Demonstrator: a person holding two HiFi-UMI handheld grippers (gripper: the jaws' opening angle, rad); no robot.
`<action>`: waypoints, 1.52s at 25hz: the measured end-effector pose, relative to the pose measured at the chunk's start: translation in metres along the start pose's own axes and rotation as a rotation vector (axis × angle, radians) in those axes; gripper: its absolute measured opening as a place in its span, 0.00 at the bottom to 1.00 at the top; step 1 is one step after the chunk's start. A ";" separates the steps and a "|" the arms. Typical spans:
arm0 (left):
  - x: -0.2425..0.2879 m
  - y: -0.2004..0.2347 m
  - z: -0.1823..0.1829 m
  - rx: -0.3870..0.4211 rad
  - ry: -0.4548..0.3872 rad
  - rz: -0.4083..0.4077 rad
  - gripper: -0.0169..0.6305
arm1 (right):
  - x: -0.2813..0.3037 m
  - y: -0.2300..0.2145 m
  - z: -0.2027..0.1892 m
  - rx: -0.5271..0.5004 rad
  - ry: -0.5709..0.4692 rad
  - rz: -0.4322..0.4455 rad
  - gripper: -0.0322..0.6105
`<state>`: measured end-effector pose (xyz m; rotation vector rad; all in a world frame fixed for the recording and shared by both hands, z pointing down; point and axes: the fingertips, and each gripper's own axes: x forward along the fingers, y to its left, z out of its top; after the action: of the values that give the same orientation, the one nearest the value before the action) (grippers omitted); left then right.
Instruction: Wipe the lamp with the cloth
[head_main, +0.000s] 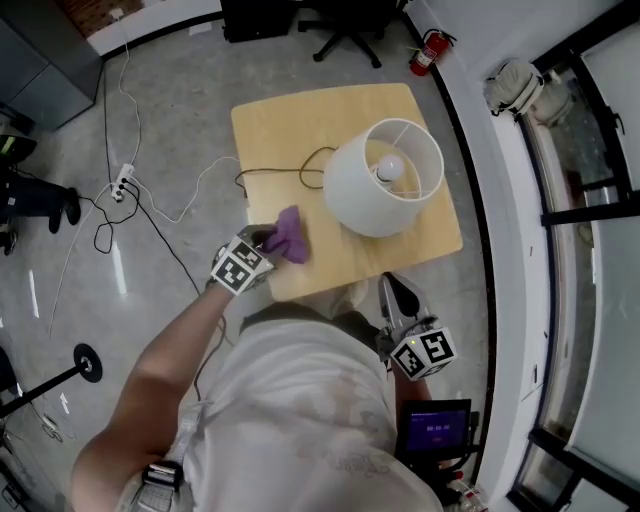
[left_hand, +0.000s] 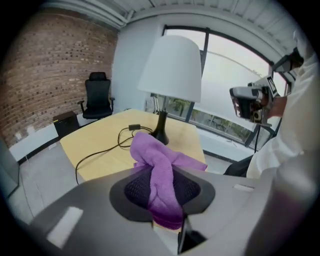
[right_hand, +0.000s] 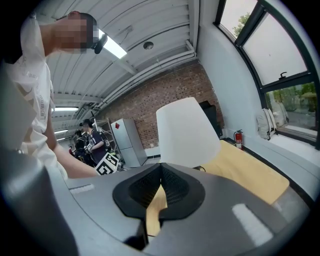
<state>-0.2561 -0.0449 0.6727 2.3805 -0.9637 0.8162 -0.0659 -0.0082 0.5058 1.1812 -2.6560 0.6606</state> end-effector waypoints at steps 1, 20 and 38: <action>-0.006 0.001 0.005 -0.024 -0.030 0.003 0.18 | 0.003 0.002 0.001 -0.004 0.001 0.009 0.07; -0.108 -0.018 0.203 -0.025 -0.637 -0.001 0.18 | 0.010 0.004 0.013 -0.009 -0.031 0.008 0.07; -0.083 -0.031 0.251 -0.007 -0.662 -0.004 0.18 | -0.035 -0.030 0.000 0.042 -0.064 -0.101 0.07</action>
<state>-0.1930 -0.1328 0.4300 2.6916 -1.1864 -0.0065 -0.0204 -0.0027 0.5051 1.3596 -2.6253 0.6758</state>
